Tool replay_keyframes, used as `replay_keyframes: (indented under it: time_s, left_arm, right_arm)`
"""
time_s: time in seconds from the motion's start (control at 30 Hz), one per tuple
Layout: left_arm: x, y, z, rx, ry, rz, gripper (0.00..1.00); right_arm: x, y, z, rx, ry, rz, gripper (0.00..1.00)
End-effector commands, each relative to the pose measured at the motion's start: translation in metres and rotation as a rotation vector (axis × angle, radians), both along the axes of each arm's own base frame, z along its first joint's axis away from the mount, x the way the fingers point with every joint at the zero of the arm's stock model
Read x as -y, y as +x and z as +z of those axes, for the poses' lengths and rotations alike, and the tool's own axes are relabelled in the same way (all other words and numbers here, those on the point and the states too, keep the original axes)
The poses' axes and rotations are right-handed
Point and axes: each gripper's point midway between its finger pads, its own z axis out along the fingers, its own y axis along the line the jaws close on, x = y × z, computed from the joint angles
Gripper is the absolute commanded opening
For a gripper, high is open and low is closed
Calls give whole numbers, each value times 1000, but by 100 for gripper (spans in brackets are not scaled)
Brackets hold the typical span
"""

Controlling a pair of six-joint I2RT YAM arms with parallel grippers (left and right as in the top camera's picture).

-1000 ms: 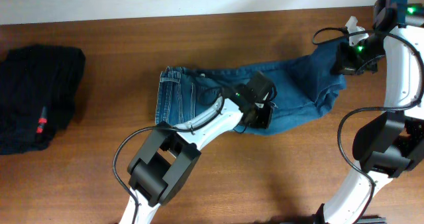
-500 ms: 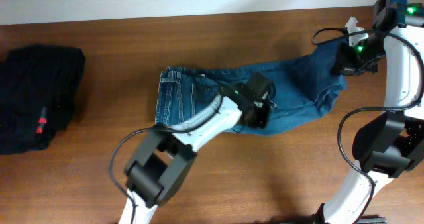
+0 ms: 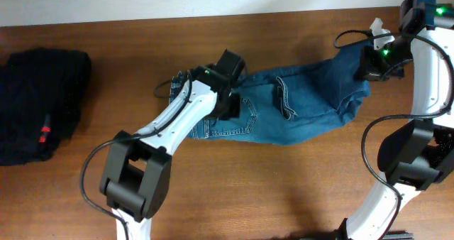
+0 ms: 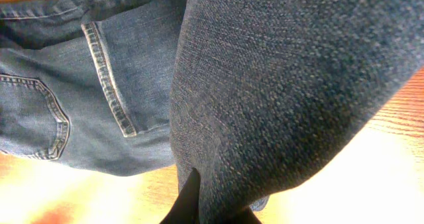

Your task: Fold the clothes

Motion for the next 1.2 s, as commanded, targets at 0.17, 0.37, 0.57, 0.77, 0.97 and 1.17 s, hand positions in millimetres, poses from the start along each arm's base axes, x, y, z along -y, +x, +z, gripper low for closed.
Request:
replay_keyframes:
  time_s: [0.17,0.37,0.57,0.77,0.97,1.17]
  left_arm:
    - [-35,-39,-88,-216,155,40,1]
    - [-46,-3,-52,-137,140,41,0]
    - [-59,47,26,15,56,124,0]
    - [-81,58,26,43,102,167,0]
    - [-88,52,-25,21,148,169,1]
    - [-112,51,-58,16,219,201,2]
  right_arm:
    - [-4,1,11,29,10,2,4]
    - [-5,1,11,26,11,2,4]
    - [-5,-3,11,13,15,2,4]
    - [-5,-2,11,13,15,2,4]
    - [-5,-2,11,13,15,2,4]
    - [-6,-1,12,22,16,3,4]
